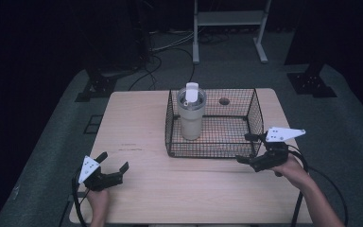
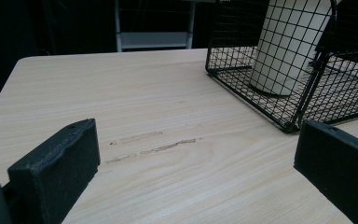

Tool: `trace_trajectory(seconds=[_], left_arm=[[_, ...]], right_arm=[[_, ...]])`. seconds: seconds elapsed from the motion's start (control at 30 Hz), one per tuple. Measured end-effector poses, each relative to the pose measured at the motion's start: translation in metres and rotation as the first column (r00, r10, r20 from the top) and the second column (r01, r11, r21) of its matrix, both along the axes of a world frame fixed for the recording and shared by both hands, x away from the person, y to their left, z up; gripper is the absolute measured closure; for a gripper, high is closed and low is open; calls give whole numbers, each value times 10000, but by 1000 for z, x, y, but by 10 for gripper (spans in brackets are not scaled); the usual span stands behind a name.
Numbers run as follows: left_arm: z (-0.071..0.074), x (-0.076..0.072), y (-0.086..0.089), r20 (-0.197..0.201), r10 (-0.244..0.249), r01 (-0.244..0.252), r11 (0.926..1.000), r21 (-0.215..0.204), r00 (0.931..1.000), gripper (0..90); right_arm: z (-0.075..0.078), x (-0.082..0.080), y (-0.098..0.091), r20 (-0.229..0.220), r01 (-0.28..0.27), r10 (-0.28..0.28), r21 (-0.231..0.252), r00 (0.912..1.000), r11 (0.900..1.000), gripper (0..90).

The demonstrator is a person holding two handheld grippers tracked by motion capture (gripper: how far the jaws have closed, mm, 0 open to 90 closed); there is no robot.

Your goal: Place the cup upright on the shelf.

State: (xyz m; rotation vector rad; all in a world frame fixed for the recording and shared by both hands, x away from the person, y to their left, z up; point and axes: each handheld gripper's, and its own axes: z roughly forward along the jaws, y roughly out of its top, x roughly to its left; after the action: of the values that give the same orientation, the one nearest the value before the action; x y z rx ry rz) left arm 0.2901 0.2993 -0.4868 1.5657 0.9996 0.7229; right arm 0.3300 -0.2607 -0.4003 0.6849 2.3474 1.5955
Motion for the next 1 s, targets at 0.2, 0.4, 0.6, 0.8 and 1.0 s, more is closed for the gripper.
trace_trajectory(seconds=[0.2, 0.4, 0.6, 0.8, 1.0], left_arm=[[0, 0, 0, -31, 1, -1, 10000, 28, 10000, 0], [0, 0, 0, -33, 4, -4, 10000, 33, 10000, 0], [0, 0, 0, -26, -12, 13, 10000, 56, 10000, 0], [0, 0, 0, -26, -5, 5, 10000, 65, 10000, 0], [0, -1, -1, -32, -9, 9, 10000, 74, 10000, 0]], right_arm=[[-7, -7, -7, -8, 101, -101, 103, 9999, 9999, 78], [-13, -14, -12, 11, 218, -218, 150, 9998, 9996, 78], [-19, -21, -15, -18, 221, -221, 236, 9998, 9995, 78], [-27, -30, -18, -40, 243, -242, 284, 9997, 9993, 78], [-36, -34, -20, -88, 419, -417, 207, 9991, 9989, 78]])
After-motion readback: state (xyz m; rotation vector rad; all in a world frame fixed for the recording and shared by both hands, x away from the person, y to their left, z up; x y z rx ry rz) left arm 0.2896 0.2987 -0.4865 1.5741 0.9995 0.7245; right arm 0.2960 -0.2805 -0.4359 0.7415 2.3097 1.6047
